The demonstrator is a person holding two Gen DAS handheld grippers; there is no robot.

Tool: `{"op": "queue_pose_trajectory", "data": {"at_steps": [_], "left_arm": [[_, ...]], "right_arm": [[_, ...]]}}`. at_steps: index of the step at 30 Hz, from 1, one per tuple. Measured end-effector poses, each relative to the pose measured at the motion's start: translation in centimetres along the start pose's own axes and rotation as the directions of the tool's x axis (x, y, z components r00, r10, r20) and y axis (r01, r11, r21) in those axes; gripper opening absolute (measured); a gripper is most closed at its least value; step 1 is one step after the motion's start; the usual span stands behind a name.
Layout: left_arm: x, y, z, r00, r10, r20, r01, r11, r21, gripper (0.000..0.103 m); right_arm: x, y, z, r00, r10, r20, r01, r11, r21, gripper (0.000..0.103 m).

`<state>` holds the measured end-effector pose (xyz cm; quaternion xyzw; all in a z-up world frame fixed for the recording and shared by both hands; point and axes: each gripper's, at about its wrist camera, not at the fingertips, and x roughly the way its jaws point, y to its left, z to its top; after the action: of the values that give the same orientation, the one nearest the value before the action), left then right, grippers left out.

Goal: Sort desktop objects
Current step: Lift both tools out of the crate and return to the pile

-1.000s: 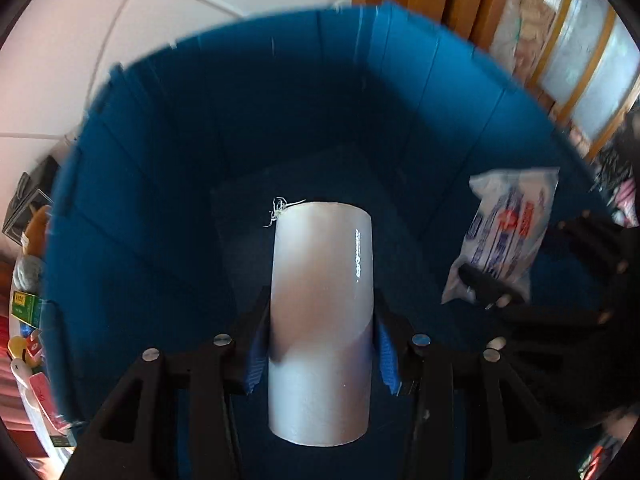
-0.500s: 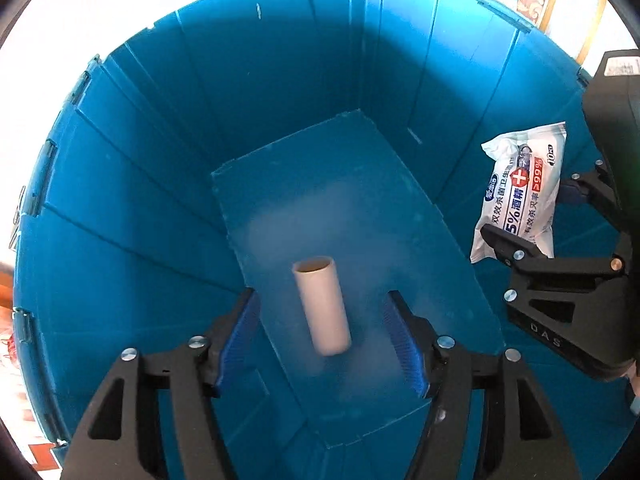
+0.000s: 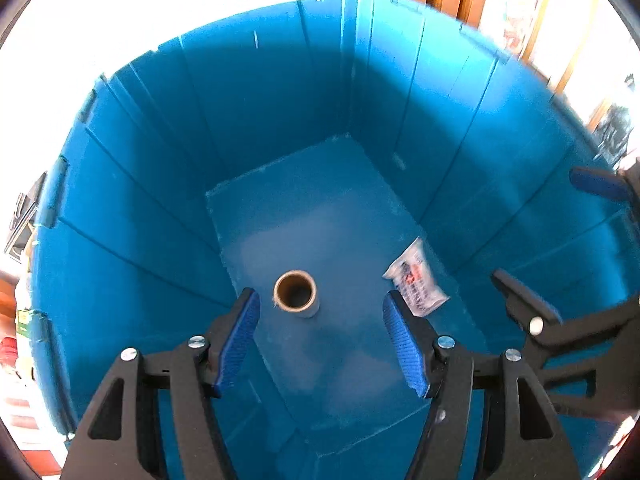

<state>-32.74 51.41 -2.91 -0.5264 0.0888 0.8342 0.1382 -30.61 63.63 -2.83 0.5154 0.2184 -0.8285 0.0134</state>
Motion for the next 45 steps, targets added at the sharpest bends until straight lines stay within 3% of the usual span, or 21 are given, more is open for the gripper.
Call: {"op": "queue_pose_trajectory", "data": {"at_steps": [4, 9, 12, 21, 24, 28, 32, 35, 40, 45], "left_arm": [[-3.6, 0.1, 0.0, 0.994, -0.051, 0.093, 0.05, 0.999, 0.007, 0.063], [-10.4, 0.8, -1.4, 0.964, -0.083, 0.254, 0.077, 0.996, 0.033, 0.064], [-14.1, 1.7, -3.3, 0.931, -0.074, 0.358, 0.064, 0.997, 0.039, 0.073], [-20.3, 6.7, -9.5, 0.82, 0.024, 0.571, -0.001, 0.999, -0.04, 0.073], [-21.0, 8.8, -11.7, 0.796, 0.046, 0.604, -0.005, 0.998, -0.069, 0.073], [-22.2, 12.2, -14.5, 0.777, 0.091, 0.623, -0.024, 0.993, -0.115, 0.073], [-23.2, 15.9, -17.9, 0.736, 0.196, 0.649, -0.085, 0.976, -0.199, 0.073], [-23.3, 19.3, -20.6, 0.71, 0.282, 0.646, -0.124, 0.952, -0.28, 0.073], [-22.7, 25.4, -25.4, 0.717, 0.385, 0.581, -0.193, 0.911, -0.366, 0.073], [-21.2, 30.9, -30.7, 0.722, 0.467, 0.511, -0.243, 0.862, -0.444, 0.073]], "right_arm": [[-3.3, -0.2, -0.4, 0.997, -0.015, 0.078, 0.013, 1.0, 0.014, 0.102], [-9.3, -0.7, -1.2, 0.976, -0.013, 0.218, 0.002, 0.999, 0.054, 0.103], [-13.0, -0.5, -1.8, 0.951, -0.014, 0.308, -0.01, 0.997, 0.078, 0.103], [-19.3, 4.4, -2.6, 0.855, 0.046, 0.516, -0.094, 0.993, 0.066, 0.103], [-21.1, 6.5, -2.8, 0.815, 0.063, 0.577, -0.121, 0.991, 0.064, 0.103], [-22.5, 10.0, -3.0, 0.772, 0.069, 0.632, -0.127, 0.991, 0.047, 0.103], [-23.6, 13.2, -3.0, 0.739, 0.091, 0.668, -0.149, 0.988, 0.03, 0.103], [-24.3, 15.4, -2.9, 0.714, 0.148, 0.685, -0.218, 0.976, 0.017, 0.103], [-24.6, 19.7, -2.8, 0.636, 0.287, 0.717, -0.361, 0.931, -0.053, 0.103], [-23.1, 25.3, -2.4, 0.618, 0.377, 0.69, -0.439, 0.894, -0.095, 0.103]]}}
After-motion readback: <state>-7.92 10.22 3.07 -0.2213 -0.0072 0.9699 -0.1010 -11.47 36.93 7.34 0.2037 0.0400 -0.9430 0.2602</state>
